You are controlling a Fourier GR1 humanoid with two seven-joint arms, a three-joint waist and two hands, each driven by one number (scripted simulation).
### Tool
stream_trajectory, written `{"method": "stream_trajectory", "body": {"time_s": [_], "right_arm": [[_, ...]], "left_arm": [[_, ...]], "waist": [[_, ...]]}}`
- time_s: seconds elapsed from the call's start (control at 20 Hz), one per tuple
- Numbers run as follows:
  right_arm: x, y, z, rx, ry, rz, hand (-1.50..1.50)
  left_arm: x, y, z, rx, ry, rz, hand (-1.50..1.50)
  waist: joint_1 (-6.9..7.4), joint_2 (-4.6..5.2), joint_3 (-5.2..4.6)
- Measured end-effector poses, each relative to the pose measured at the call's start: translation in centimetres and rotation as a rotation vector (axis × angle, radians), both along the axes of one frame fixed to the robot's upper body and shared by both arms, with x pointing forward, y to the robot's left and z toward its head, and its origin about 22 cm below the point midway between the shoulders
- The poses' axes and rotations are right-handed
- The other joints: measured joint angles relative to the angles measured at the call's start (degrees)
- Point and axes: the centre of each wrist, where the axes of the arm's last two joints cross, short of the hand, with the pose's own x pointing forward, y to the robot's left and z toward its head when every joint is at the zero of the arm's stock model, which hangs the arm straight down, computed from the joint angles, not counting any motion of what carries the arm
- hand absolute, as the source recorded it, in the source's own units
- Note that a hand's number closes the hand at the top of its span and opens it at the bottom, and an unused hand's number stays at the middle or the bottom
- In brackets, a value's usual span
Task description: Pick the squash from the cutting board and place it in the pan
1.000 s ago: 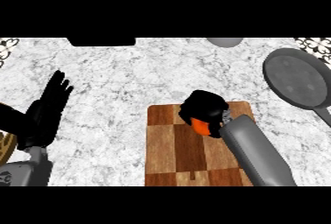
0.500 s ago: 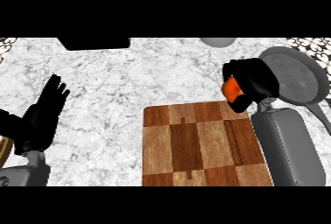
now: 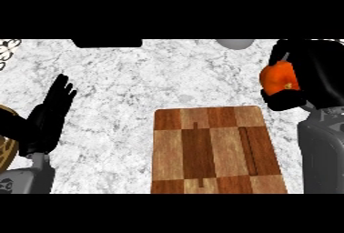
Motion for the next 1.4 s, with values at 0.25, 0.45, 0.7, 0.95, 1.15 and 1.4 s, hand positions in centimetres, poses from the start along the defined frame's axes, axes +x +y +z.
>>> {"method": "stream_trajectory", "body": {"time_s": [0.25, 0.45, 0.7, 0.95, 1.15, 1.4], "right_arm": [[0.6, -3.0, 1.4, 0.062, -0.049, -0.092, 1.5], [1.8, -7.3, 1.5, 0.109, -0.077, -0.149, 1.5], [2.8, -13.6, 1.2, 0.16, -0.113, -0.195, 1.5], [4.5, -18.9, -1.3, 0.189, -0.123, -0.22, 1.5], [5.7, -21.5, -3.8, 0.215, -0.11, -0.196, 1.5], [6.6, -23.0, -7.1, 0.237, -0.078, -0.146, 1.5]], "left_arm": [[0.0, -1.0, 0.5, 0.007, -0.001, -0.015, 0.0], [0.1, -0.7, 0.8, 0.009, -0.008, -0.015, 0.0], [-0.1, -0.6, 0.3, 0.005, -0.002, -0.019, 0.0], [0.1, -1.3, 0.5, 0.003, -0.008, -0.029, 0.0], [0.4, -1.7, 0.7, 0.002, -0.013, -0.035, 0.0], [1.1, -2.1, 0.4, 0.002, -0.018, -0.043, 0.0]], "waist": [[0.66, 0.23, 0.03], [0.91, 0.36, 0.03], [1.14, 0.48, 0.06], [1.63, 0.66, 0.08], [2.03, 0.82, 0.12], [2.51, 1.08, 0.14]]}}
